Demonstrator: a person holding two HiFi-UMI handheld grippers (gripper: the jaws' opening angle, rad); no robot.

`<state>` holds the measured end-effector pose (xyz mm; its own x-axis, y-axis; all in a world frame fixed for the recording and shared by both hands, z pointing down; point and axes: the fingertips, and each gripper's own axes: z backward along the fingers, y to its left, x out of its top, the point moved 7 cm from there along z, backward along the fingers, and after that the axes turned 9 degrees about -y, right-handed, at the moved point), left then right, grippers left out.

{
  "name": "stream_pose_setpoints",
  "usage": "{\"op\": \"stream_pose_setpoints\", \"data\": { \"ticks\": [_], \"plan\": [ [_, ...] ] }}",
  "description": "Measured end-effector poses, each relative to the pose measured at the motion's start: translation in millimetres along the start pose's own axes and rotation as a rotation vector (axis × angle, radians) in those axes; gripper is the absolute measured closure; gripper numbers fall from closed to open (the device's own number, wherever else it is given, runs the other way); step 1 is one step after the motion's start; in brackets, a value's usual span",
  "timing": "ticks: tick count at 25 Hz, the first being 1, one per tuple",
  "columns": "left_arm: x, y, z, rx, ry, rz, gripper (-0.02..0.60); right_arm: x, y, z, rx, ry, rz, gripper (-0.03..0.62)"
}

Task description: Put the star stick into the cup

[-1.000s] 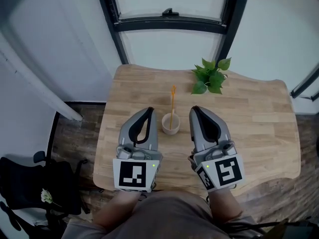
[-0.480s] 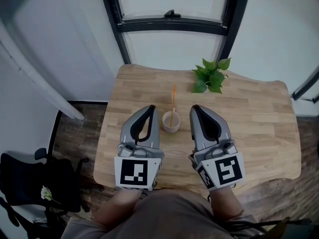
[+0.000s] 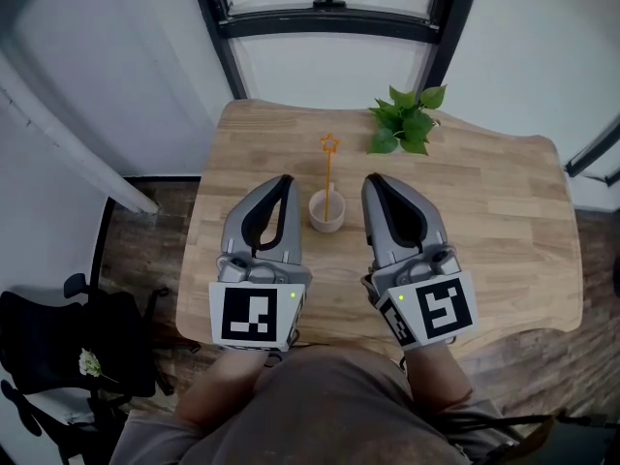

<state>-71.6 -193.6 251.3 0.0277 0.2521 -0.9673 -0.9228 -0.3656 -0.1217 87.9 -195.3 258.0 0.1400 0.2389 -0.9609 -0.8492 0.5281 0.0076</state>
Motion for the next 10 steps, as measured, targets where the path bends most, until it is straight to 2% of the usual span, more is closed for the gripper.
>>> {"op": "stream_pose_setpoints", "data": {
  "ticks": [10],
  "plan": [
    [-6.7,-0.6,-5.4,-0.004,0.021,0.011,0.581,-6.8,-5.2,-1.7,-0.012,0.014,-0.009,0.572]
  ]
}}
